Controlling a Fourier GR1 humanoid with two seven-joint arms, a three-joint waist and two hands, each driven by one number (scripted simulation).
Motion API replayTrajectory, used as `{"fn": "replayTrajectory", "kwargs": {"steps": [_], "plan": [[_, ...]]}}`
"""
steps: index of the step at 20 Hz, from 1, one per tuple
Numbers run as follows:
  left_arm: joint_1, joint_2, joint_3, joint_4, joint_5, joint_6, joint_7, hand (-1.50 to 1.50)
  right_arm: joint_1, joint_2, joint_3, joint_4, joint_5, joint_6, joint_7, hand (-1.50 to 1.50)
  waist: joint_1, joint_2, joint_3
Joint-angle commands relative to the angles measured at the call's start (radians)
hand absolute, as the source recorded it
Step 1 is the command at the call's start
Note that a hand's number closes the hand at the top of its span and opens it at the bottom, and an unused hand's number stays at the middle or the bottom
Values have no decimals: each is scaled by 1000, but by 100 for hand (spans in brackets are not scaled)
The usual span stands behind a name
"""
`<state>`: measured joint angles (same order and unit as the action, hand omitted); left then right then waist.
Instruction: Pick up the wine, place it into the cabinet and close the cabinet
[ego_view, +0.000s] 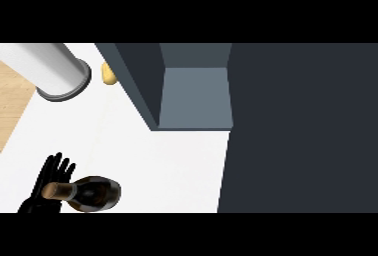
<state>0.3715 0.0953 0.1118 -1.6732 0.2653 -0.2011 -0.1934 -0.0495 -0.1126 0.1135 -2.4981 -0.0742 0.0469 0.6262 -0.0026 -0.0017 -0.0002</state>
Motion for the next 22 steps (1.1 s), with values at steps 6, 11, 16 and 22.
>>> {"fn": "replayTrajectory", "kwargs": {"steps": [6, 11, 16, 22], "plan": [[-123, -3, 16, 147, -46, 16, -25, -150, 43, -13, -83, -126, -120, 20, 41, -150, -4, 1, 0], [-99, 6, 35, 241, -43, -45, -120, -150, -20, -12, -77, -151, -133, 2, 115, -150, -3, 0, 0], [-63, -53, -8, 216, -89, -4, -142, -150, -2, 19, -27, -50, -61, 20, 27, -150, 4, 1, 0], [-182, -3, 38, 421, -62, -84, -203, -150, 2, 5, -38, -137, -81, 28, 84, -150, -4, 1, 0]]}}
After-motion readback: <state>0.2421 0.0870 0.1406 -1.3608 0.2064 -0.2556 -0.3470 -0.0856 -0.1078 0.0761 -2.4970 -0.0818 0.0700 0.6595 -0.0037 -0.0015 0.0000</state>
